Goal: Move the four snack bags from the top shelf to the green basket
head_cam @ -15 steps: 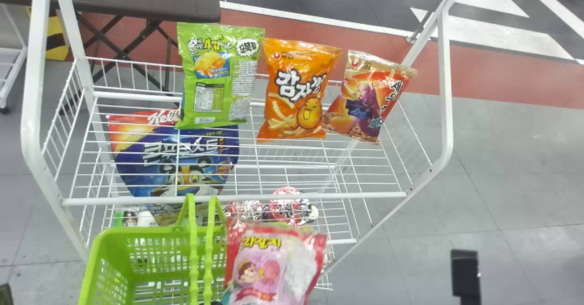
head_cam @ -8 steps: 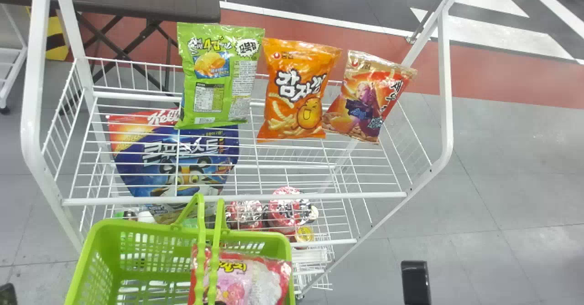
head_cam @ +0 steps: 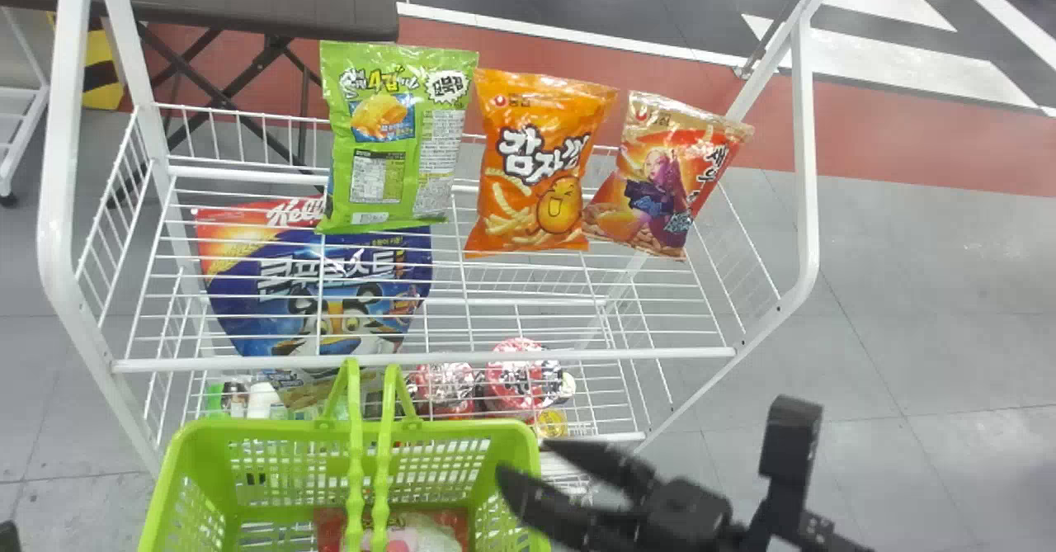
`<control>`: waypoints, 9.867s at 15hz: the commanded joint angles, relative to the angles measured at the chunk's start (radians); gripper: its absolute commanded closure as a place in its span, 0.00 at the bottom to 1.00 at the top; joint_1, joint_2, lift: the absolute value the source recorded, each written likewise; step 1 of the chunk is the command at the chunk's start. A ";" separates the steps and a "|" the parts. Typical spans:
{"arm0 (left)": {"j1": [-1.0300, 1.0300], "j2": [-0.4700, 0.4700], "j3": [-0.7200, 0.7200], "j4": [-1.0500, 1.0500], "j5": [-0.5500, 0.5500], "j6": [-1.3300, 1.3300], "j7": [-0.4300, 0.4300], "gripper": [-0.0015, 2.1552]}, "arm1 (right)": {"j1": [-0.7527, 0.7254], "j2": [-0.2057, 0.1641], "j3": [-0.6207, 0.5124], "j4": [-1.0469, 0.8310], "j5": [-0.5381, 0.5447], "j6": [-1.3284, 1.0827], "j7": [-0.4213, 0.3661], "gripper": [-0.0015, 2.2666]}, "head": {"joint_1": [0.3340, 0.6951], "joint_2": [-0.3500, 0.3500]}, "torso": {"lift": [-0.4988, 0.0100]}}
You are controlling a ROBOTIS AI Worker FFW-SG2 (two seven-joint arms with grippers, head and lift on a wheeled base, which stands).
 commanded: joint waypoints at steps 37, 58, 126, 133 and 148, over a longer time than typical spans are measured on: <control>-0.025 0.043 0.078 0.043 0.060 0.119 -0.089 0.46 | -0.361 -0.090 0.223 0.170 0.052 -0.313 -0.511 0.90 | 1.00 0.29 | 0.98; 0.012 0.017 0.077 -0.030 0.052 0.107 -0.069 0.46 | -0.037 0.003 0.070 0.000 -0.211 0.601 -0.284 0.81 | 1.00 0.11 | 0.98; -0.091 0.015 0.019 0.034 0.022 0.088 -0.011 0.46 | -0.188 0.003 -0.148 0.055 -0.596 0.815 -0.413 0.99 | 1.00 0.01 | 0.98; -0.054 0.026 0.011 -0.010 0.025 0.088 -0.020 0.46 | -0.277 0.003 0.062 0.144 -0.375 0.672 -0.525 0.82 | 1.00 0.04 | 0.98; -0.065 0.024 0.009 -0.016 0.014 0.104 -0.002 0.46 | -0.246 0.003 0.064 0.084 -0.316 0.497 -0.478 0.07 | 1.00 0.18 | 0.98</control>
